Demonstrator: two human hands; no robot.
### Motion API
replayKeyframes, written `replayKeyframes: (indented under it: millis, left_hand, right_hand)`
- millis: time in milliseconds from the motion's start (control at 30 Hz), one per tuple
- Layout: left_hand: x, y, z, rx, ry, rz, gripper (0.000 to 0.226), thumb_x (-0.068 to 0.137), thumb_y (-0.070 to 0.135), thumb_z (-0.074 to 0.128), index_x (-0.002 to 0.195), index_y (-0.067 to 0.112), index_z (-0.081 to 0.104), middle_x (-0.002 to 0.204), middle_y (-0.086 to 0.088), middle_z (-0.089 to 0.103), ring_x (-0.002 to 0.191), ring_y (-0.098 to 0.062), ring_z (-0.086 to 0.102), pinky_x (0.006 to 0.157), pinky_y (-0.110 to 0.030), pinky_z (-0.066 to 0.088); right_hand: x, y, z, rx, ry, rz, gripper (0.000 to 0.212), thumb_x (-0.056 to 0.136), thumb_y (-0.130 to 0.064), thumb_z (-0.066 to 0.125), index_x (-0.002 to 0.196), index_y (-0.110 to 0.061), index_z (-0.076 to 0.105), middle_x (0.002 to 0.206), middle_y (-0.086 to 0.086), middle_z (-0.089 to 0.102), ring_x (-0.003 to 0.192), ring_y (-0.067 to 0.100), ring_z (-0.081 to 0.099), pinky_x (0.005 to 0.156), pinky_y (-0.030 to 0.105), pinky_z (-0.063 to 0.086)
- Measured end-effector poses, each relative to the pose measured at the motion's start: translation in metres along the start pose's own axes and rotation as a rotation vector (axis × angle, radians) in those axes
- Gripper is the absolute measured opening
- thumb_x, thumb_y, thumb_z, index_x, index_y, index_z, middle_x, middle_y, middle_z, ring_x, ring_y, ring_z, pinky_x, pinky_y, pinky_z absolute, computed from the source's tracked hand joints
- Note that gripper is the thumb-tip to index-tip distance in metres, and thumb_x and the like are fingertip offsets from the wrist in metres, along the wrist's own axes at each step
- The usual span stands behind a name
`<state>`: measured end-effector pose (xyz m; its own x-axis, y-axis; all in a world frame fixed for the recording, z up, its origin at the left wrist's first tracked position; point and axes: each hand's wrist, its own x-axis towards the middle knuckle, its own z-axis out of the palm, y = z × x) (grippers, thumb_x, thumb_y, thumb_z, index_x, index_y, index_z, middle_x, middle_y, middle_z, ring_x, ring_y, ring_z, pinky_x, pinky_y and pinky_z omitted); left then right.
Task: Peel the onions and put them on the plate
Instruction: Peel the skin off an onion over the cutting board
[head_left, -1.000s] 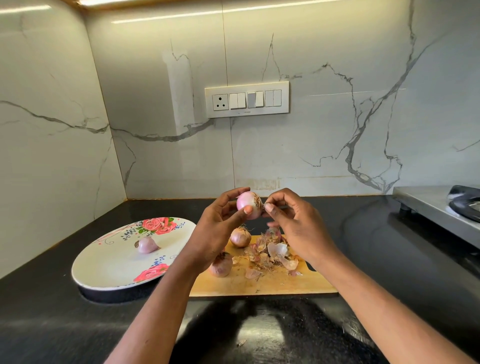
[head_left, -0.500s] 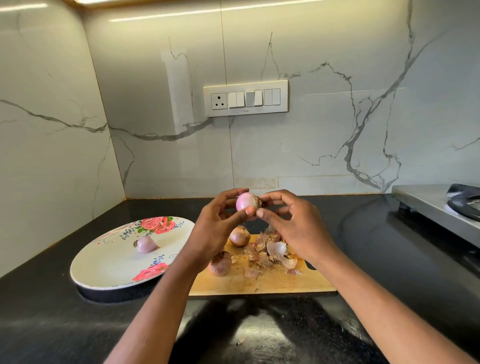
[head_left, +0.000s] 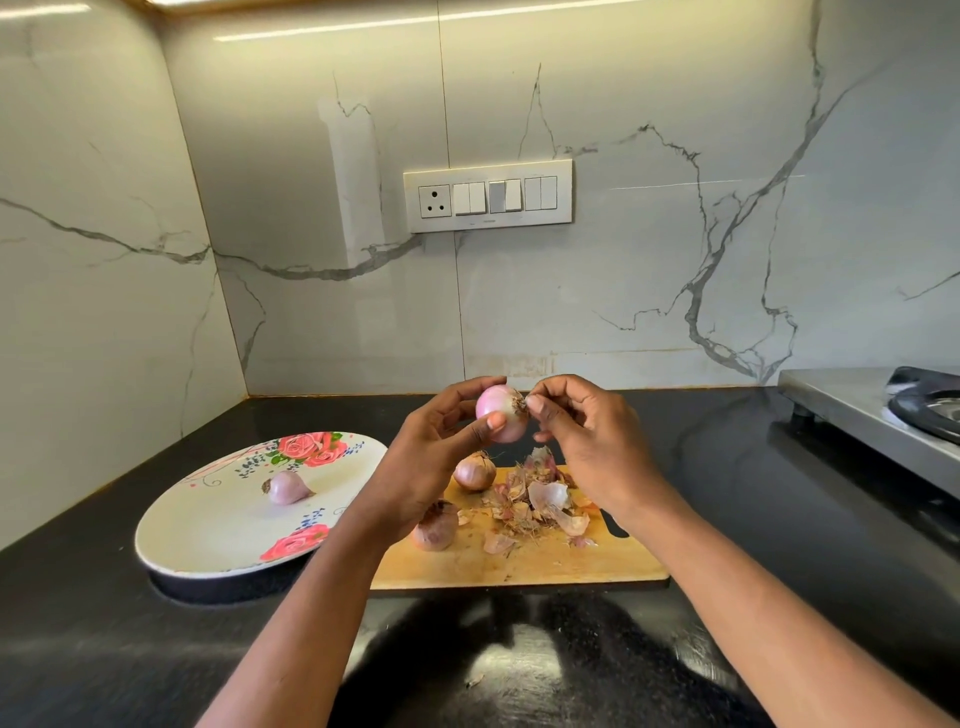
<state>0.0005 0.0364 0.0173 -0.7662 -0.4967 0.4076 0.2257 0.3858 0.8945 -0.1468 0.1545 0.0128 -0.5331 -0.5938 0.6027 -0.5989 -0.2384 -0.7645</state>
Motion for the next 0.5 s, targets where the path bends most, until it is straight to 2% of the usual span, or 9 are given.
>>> replayKeyframes:
  millis: [133, 233, 333, 400, 500]
  left_hand:
    - [0.0, 0.0, 0.0, -0.013, -0.002, -0.004, 0.05, 0.087, 0.035, 0.066, 0.135, 0.027, 0.06, 0.127, -0.002, 0.069, 0.121, -0.019, 0.065, 0.107, -0.036, 0.05]
    - [0.001, -0.002, -0.001, -0.006, 0.009, -0.011, 0.05, 0.088, 0.034, 0.065, 0.136, 0.026, 0.059, 0.129, -0.001, 0.068, 0.123, -0.019, 0.063, 0.111, -0.041, 0.047]
    - [0.002, -0.003, -0.006, -0.093, 0.039, -0.02, 0.049, 0.089, 0.028, 0.064, 0.137, 0.021, 0.059, 0.129, -0.002, 0.069, 0.123, -0.021, 0.064, 0.111, -0.041, 0.047]
    - [0.003, -0.002, -0.009, -0.119, 0.062, -0.021, 0.049, 0.089, 0.027, 0.063, 0.137, 0.021, 0.06, 0.128, 0.0, 0.07, 0.122, -0.019, 0.065, 0.111, -0.039, 0.047]
    - [0.003, -0.003, -0.009, -0.082, 0.074, -0.01, 0.05, 0.088, 0.03, 0.064, 0.137, 0.023, 0.06, 0.129, 0.001, 0.069, 0.123, -0.018, 0.064, 0.111, -0.039, 0.047]
  right_hand:
    - [0.0, 0.0, 0.004, 0.167, -0.057, 0.133, 0.014, 0.102, -0.024, 0.059, 0.099, -0.015, 0.069, 0.077, -0.011, 0.068, 0.064, -0.001, 0.062, 0.075, 0.034, 0.056]
    - [0.0, 0.0, 0.007, 0.192, -0.057, 0.189, 0.014, 0.103, -0.023, 0.057, 0.1, -0.014, 0.068, 0.082, -0.005, 0.065, 0.061, -0.003, 0.059, 0.072, 0.032, 0.054]
    - [0.003, 0.001, 0.001, 0.292, -0.009, 0.26, 0.014, 0.103, -0.02, 0.056, 0.098, -0.016, 0.068, 0.086, -0.004, 0.064, 0.066, 0.003, 0.059, 0.079, 0.033, 0.055]
    - [0.004, 0.005, -0.009, 0.152, -0.031, 0.225, 0.013, 0.103, -0.018, 0.056, 0.1, -0.017, 0.069, 0.088, -0.007, 0.066, 0.072, 0.006, 0.061, 0.076, 0.025, 0.056]
    - [-0.002, 0.012, -0.013, -0.297, -0.243, 0.096, 0.019, 0.101, -0.014, 0.059, 0.107, -0.027, 0.072, 0.093, -0.015, 0.072, 0.081, -0.003, 0.067, 0.068, 0.007, 0.049]
